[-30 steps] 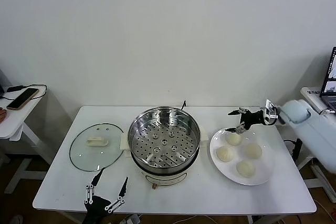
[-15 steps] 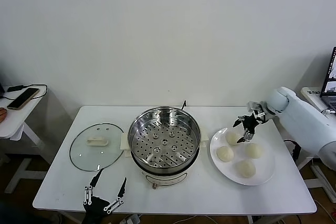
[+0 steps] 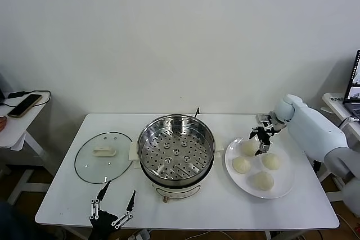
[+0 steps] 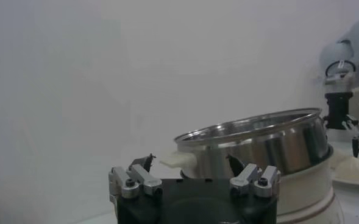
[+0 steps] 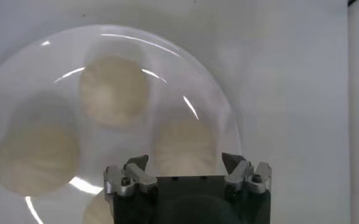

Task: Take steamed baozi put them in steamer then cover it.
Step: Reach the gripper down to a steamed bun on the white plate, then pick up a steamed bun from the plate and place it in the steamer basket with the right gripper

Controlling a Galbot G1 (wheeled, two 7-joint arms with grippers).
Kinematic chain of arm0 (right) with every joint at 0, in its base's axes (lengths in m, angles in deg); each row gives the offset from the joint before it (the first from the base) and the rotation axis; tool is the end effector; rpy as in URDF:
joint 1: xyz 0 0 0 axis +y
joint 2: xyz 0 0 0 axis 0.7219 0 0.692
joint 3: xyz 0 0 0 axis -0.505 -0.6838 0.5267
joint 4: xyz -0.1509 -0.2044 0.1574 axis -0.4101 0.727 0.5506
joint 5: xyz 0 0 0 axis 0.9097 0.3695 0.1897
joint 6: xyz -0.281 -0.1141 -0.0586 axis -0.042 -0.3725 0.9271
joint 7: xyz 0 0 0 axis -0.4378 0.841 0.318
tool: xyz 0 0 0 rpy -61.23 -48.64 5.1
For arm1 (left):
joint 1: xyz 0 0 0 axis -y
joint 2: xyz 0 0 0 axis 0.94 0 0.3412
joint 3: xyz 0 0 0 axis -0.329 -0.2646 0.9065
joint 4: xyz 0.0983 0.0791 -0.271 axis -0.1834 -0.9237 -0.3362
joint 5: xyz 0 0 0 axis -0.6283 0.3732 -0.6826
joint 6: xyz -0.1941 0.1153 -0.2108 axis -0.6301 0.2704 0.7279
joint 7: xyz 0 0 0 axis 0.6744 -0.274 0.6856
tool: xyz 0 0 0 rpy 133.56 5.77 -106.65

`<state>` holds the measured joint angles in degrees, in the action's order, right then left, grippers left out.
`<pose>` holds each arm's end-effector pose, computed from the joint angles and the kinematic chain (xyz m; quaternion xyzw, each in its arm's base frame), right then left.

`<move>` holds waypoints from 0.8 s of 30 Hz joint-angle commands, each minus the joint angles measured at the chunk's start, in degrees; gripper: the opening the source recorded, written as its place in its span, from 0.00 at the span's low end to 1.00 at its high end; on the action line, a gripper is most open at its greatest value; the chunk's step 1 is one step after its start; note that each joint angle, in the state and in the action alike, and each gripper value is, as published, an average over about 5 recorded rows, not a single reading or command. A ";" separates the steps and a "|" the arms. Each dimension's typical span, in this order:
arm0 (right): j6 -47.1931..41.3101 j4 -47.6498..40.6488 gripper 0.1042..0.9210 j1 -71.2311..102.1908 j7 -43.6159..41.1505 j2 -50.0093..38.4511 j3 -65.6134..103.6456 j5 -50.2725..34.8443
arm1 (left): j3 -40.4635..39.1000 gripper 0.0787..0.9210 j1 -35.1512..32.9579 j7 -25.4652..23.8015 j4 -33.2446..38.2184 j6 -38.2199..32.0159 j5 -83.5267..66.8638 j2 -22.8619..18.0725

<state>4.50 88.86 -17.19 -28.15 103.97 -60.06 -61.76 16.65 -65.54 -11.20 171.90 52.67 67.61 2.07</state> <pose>0.5186 -0.1569 -0.1986 0.5239 -0.5510 0.5082 0.4045 0.0767 0.0538 -0.3239 0.1365 0.9834 0.0984 0.0674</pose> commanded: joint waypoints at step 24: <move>19.41 26.77 0.66 -23.76 -4.05 -8.21 -16.52 -6.44 | -0.74 0.88 0.49 0.49 1.76 0.76 -0.03 0.41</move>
<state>16.78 106.91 -31.86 -30.85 98.33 -70.74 -65.73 15.94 -65.11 -10.71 173.48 53.28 67.58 2.46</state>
